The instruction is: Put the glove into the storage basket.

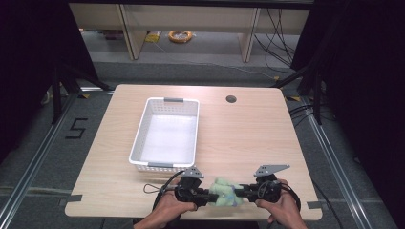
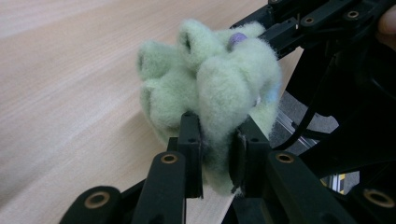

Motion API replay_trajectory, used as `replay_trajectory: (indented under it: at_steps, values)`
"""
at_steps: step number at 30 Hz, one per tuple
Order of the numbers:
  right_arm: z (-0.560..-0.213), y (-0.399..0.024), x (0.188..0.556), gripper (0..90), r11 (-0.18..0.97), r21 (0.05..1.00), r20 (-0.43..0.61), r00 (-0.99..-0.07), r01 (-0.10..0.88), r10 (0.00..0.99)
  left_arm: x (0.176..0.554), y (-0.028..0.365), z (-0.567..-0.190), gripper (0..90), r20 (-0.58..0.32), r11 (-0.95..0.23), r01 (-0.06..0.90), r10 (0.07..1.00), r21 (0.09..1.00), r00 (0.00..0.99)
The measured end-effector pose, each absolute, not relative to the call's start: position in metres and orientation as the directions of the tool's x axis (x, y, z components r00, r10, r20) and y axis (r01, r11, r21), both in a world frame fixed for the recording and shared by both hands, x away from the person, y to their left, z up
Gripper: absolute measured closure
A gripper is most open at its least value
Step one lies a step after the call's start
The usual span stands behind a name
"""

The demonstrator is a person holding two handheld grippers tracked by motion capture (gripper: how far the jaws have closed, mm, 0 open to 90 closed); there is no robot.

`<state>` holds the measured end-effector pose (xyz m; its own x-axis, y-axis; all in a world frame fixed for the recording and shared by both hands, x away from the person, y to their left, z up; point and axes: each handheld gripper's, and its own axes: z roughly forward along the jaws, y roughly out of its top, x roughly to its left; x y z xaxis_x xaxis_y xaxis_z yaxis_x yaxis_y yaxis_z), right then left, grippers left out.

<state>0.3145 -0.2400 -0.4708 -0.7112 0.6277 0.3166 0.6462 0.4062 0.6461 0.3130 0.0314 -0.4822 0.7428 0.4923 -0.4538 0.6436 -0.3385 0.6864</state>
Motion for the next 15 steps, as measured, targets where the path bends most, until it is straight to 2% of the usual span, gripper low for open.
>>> replay_trajectory:
  at_steps: [12,15]
  values:
    - [-0.440,-0.224,0.322,74.7,0.385,0.675,0.315,-0.717,0.630,0.622,0.317,0.051,-0.459,74.9,-0.447,-0.285,0.631,0.504,0.722,0.739]
    - [-0.433,-0.219,0.327,74.7,0.399,0.698,0.278,-0.739,0.594,0.613,0.320,0.059,-0.452,74.8,-0.444,-0.276,0.633,0.516,0.723,0.733]
